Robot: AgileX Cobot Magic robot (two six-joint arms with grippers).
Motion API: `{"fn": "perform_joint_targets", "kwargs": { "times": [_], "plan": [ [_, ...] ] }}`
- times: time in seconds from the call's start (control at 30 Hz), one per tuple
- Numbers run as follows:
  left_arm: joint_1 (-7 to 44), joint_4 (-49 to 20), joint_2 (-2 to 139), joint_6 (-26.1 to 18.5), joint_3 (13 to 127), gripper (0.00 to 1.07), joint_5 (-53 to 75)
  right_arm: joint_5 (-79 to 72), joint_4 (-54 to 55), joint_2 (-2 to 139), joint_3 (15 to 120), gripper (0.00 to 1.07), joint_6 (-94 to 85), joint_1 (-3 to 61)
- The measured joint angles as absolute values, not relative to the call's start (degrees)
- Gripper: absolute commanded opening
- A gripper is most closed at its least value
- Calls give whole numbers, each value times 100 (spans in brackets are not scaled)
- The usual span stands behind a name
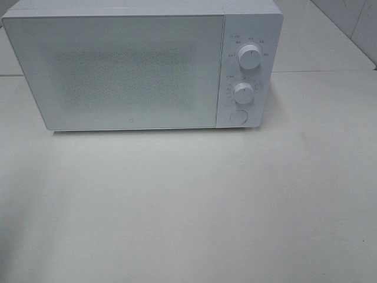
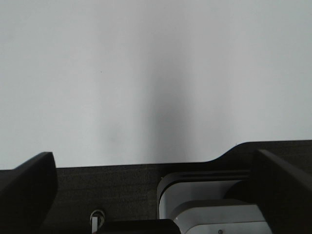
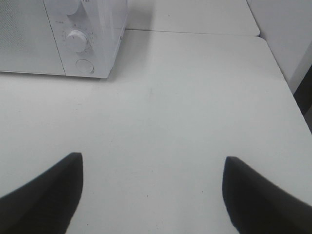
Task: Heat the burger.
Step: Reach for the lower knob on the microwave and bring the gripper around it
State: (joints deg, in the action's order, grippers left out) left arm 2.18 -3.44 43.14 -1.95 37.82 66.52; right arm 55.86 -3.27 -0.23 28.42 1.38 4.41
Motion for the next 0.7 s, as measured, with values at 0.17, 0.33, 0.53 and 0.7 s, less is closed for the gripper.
{"fn": "perform_joint_targets", "kwargs": {
  "times": [0.17, 0.33, 0.53, 0.7],
  "plan": [
    [218, -344, 3558, -195, 3249, 100, 6366, 5586, -327, -23, 2842, 74, 138, 441],
    [218, -327, 2532, -172, 3002, 100, 6234, 5586, -321, -23, 2842, 74, 138, 441],
    [218, -327, 2045, -172, 3002, 100, 6228, 5586, -321, -23, 2842, 74, 138, 441],
    [218, -613, 1175, -172, 2991, 100, 6217, 5586, -321, -23, 2842, 74, 138, 441]
  ]
}}
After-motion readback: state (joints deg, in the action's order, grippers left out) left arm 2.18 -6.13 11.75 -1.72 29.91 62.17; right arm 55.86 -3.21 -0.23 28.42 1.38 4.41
